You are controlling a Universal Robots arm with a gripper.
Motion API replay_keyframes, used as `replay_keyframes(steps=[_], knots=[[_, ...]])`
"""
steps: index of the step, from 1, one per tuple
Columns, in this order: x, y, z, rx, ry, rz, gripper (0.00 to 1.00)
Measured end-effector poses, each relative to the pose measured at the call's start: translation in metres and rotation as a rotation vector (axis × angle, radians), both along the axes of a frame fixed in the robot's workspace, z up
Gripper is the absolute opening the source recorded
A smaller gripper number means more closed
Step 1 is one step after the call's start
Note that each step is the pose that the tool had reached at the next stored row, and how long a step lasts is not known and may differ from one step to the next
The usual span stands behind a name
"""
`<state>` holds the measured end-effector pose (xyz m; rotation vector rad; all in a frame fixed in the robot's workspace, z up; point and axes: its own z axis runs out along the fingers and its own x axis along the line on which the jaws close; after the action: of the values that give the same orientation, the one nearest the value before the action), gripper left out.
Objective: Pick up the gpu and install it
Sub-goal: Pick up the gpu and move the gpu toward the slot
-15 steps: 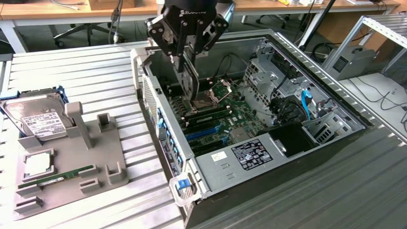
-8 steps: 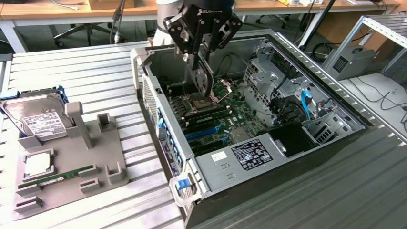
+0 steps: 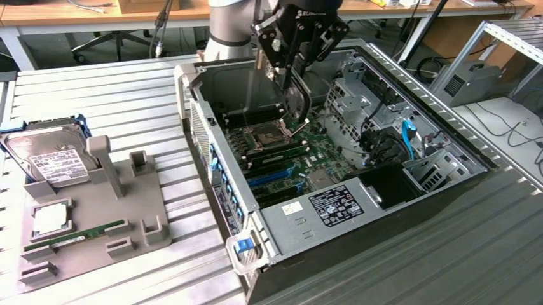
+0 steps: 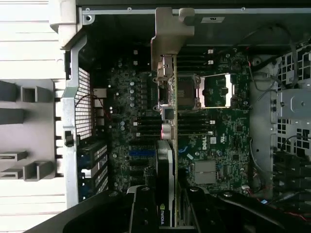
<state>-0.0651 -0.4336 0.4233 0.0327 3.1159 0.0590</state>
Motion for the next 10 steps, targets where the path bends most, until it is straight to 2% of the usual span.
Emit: replay_keyframes(steps=[3, 10], knots=[[0.012, 0.0002, 0.0000, 0.0000, 0.0000, 0.000, 0.27], [0.030, 0.0006, 0.0000, 0.0001, -0.0001, 0.000, 0.27]])
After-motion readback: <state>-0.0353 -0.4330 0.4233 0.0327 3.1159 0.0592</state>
